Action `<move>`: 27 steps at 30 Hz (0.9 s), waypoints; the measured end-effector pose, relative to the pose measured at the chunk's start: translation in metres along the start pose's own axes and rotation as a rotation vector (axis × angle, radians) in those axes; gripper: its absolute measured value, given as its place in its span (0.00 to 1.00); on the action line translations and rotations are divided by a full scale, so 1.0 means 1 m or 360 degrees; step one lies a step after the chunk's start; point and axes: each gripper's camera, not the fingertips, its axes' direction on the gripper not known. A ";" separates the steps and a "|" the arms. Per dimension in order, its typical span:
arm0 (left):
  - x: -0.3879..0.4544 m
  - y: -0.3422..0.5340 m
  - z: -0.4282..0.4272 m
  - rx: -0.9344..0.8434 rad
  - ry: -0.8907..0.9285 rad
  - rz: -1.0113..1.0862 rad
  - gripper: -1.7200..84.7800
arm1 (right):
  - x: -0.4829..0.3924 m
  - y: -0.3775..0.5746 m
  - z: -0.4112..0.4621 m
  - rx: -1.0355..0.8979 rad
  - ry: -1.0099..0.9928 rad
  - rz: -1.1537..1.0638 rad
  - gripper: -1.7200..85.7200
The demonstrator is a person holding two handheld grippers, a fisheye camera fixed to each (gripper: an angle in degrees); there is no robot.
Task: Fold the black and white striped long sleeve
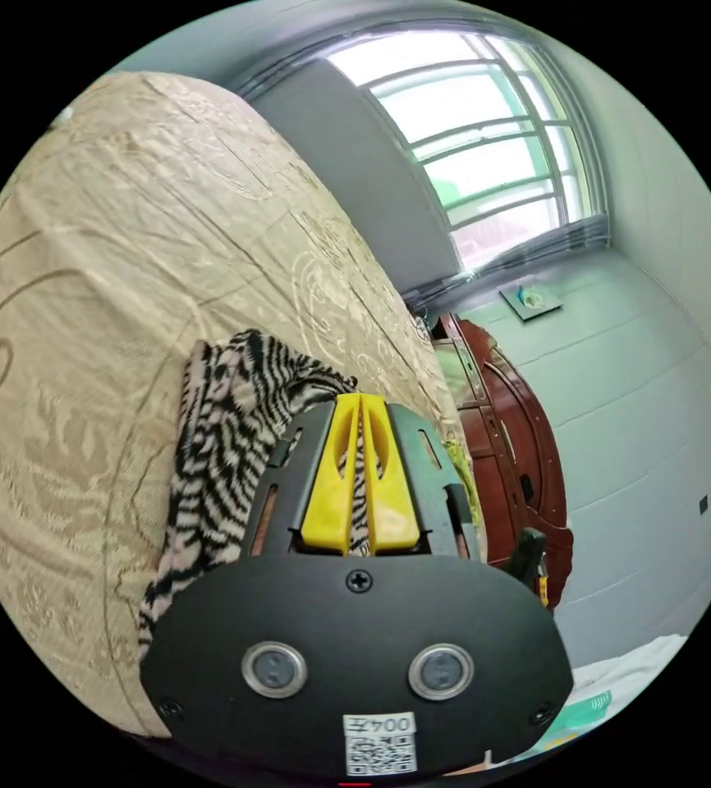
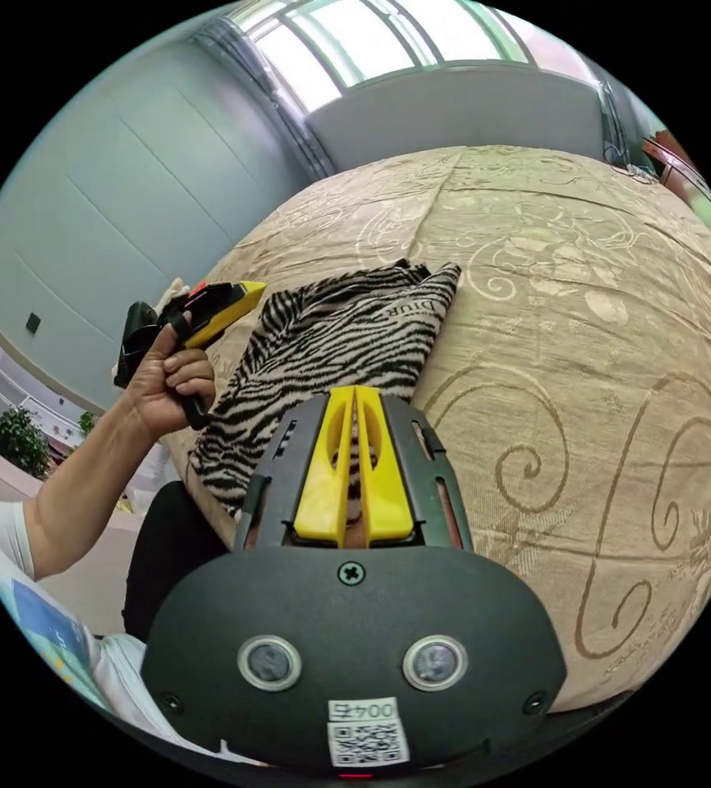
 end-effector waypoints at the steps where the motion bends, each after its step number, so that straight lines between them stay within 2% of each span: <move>1: 0.000 -0.006 0.010 -0.0027 0.0002 -0.0001 0.02 | 0.003 -0.008 0.008 -0.0013 -0.0003 0.0025 0.02; 4: -0.012 -0.031 0.055 -0.0129 -0.0109 -0.0045 0.02 | 0.004 -0.016 0.027 -0.0087 0.0007 0.0027 0.02; 6: -0.036 -0.040 0.073 -0.0181 -0.0326 -0.0111 0.02 | 0.004 -0.007 0.044 -0.0202 0.0137 -0.0029 0.02; 7: -0.045 -0.041 0.074 -0.0188 -0.0311 -0.0144 0.02 | 0.006 0.004 0.047 -0.0163 0.0137 -0.0042 0.02; 9: -0.071 -0.040 0.069 -0.0114 -0.0084 -0.0330 0.02 | 0.014 0.012 0.040 -0.0128 0.0056 0.0008 0.01; 13: -0.062 -0.036 0.050 -0.0095 0.0035 -0.0344 0.02 | 0.010 0.030 0.003 -0.0078 0.0031 0.0009 0.01; 15: -0.046 -0.024 0.018 -0.0099 0.0267 -0.0276 0.02 | 0.001 0.049 -0.016 -0.0052 -0.0049 -0.0002 0.02; 17: -0.035 -0.007 -0.011 -0.0154 0.0316 -0.0204 0.02 | -0.012 0.082 -0.032 -0.0064 -0.0183 0.0003 0.03; 20: -0.030 0.036 -0.068 -0.0235 0.0332 -0.0120 0.02 | -0.013 0.126 -0.044 -0.0053 -0.0295 0.0121 0.07; 24: -0.051 0.109 -0.150 -0.0141 0.0270 -0.0237 0.02 | -0.010 0.166 -0.049 -0.0001 -0.0484 0.0312 0.09; 27: -0.063 0.159 -0.191 0.0000 0.0206 -0.0351 0.02 | -0.077 0.170 -0.050 0.0006 -0.0240 -0.0096 0.10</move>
